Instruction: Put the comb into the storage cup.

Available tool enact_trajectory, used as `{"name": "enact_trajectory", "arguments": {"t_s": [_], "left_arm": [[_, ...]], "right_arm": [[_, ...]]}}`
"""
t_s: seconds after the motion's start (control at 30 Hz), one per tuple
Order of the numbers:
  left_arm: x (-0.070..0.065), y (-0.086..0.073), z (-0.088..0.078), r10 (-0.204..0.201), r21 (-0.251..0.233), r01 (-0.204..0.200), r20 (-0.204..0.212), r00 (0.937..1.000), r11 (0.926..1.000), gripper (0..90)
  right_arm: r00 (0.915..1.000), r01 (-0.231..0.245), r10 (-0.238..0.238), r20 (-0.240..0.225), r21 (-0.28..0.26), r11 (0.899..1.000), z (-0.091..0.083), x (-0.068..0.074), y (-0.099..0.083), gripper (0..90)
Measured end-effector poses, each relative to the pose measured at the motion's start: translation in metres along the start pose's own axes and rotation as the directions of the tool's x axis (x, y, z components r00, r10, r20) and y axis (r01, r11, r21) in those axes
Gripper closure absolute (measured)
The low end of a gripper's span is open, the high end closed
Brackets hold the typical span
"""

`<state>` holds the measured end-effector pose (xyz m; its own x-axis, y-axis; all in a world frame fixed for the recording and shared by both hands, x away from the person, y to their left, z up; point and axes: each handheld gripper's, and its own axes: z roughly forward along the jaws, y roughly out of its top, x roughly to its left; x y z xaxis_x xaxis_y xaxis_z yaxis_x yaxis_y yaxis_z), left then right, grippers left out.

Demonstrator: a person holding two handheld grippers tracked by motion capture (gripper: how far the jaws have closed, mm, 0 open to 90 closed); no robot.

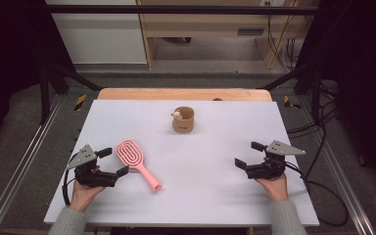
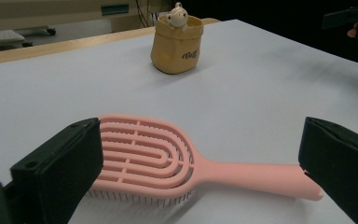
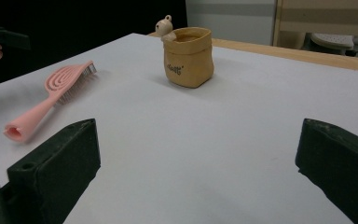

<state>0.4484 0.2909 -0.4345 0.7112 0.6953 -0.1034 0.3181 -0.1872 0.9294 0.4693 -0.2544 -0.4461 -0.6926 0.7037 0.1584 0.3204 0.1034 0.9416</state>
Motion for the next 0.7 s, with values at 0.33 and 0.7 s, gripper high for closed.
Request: {"name": "enact_trajectory", "arguments": {"t_s": [0.33,0.7], "left_arm": [[-0.006,0.009,0.004,0.012,0.030,-0.012,-0.014,0.9998,0.9995,0.1],[-0.011,0.016,0.012,0.012,0.063,-0.012,-0.007,0.9999,0.9980,2.6]], "right_arm": [[1.0000,0.002,-0.002,0.001,0.002,1.000,0.000,0.000,0.000,0.4],[1.0000,0.005,-0.005,0.003,0.004,1.000,0.000,0.000,0.000,0.4]]}}
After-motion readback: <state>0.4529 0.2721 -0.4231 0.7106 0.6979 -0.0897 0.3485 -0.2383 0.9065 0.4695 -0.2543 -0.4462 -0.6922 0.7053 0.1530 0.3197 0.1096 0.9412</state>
